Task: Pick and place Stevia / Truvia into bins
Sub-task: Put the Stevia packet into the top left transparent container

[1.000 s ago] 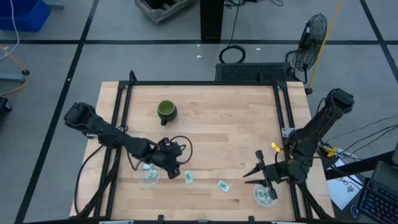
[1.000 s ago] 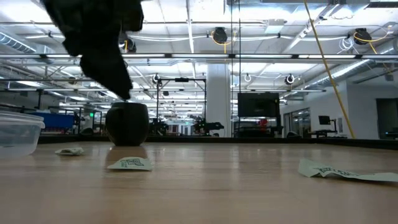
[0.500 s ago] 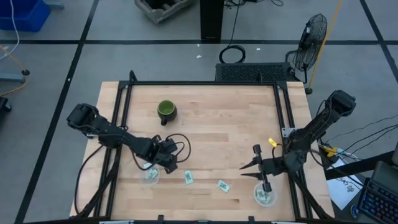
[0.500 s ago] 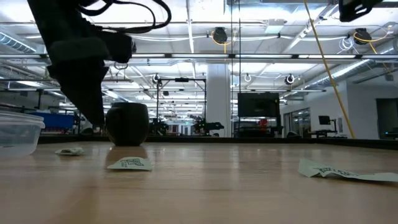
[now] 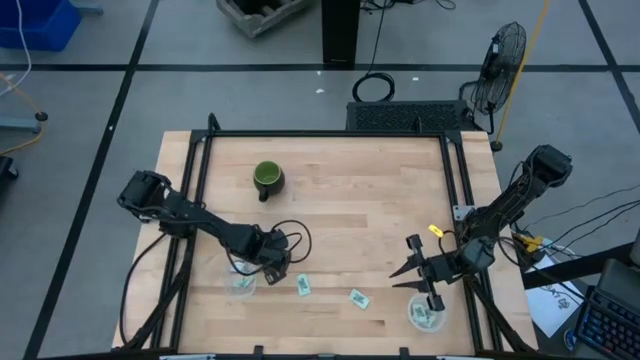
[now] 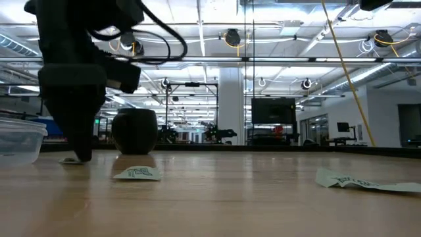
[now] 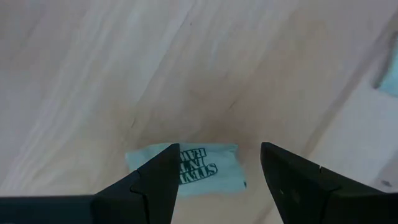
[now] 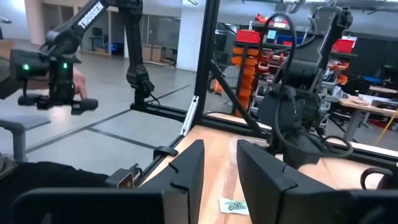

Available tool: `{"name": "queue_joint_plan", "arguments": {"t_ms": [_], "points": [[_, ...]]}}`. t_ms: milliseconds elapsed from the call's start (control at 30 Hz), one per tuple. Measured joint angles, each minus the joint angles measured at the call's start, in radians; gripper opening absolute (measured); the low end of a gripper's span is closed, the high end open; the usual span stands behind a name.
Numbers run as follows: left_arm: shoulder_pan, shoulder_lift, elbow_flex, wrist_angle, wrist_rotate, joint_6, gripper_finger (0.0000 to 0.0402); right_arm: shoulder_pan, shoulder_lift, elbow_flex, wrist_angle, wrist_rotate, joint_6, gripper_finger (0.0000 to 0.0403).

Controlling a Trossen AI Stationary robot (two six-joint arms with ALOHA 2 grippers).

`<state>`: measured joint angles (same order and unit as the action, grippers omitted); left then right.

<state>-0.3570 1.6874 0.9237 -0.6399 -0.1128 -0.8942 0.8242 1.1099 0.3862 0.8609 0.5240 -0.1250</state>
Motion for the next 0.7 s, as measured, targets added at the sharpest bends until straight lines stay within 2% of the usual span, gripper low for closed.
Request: {"name": "queue_joint_plan", "arguments": {"t_ms": [200,400,500,700], "points": [[0.009,0.049,0.005,0.007,0.008,0.010,0.0230,0.000,0.000,0.000,0.004,-0.001,0.004,0.0091],[0.010,0.035,0.003,0.008,0.017,0.027,0.0226,0.000,0.000,0.000,0.005,-0.001,0.004,0.0091],[0.010,0.029,0.002,0.006,0.015,0.029,0.0204,0.000,0.000,0.000,0.004,-0.001,0.004,0.0091],[0.010,0.029,0.001,0.011,0.004,0.057,0.0128,0.000,0.000,0.000,0.004,-0.001,0.004,0.0091]]}}
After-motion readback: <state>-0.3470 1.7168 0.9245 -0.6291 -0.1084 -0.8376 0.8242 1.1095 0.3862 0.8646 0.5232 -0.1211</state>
